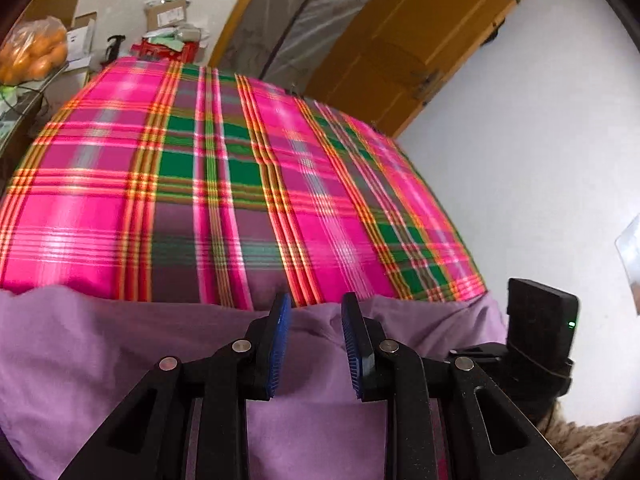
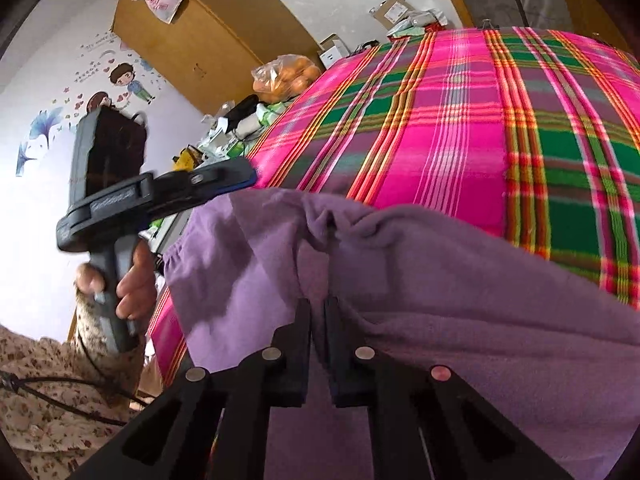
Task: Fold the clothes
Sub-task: 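Grasp the lilac pants edge with the right gripper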
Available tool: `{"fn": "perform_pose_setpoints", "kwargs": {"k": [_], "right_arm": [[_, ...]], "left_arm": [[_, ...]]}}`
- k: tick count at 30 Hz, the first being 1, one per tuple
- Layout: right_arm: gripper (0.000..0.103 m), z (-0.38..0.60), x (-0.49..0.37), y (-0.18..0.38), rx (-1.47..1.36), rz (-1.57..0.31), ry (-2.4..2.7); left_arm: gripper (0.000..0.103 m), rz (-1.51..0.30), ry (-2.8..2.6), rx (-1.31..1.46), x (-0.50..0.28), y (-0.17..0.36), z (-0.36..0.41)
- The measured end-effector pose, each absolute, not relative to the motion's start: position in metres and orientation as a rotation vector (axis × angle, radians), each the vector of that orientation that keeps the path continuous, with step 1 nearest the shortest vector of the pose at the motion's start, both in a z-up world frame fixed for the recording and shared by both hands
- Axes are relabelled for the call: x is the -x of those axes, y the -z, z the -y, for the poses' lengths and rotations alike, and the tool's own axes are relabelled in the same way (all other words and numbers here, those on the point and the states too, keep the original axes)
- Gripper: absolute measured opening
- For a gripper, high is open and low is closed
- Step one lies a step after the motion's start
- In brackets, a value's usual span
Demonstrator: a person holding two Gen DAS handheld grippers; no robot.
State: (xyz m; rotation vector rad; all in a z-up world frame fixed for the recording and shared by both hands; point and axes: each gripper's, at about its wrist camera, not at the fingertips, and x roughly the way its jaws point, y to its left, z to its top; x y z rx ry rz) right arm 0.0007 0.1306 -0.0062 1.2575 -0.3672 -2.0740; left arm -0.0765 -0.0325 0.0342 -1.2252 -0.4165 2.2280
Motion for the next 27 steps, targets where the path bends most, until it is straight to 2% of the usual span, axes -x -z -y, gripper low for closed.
{"fn": "perform_pose_setpoints", "kwargs": {"k": [9,13,15,20,27], "right_arm": [[0.009,-0.124,-0.001,0.002,-1.271,0.286,2.074],[0.018,-0.133,0.014,-0.006,-1.223,0.356,2.118],[0.018,-0.130,0.025,-0.004,-1.237,0.381,2.110],[0.031,-0.115,0.047,0.016,-1.342,0.406,2.059],[0.033,-0.091,0.066,0.027,-1.358,0.406,2.014]], "left_arm": [[0.027,0.486,-2.314,1.317,0.075,-0.013,0.060],[0.027,0.594,-2.288,1.345,0.075,-0.004,0.077],[0.027,0.603,-2.290,1.350,0.074,-0.002,0.079],[0.027,0.612,-2.281,1.352,0.072,0.002,0.080],[0.027,0.610,-2.272,1.349,0.072,0.001,0.082]]}}
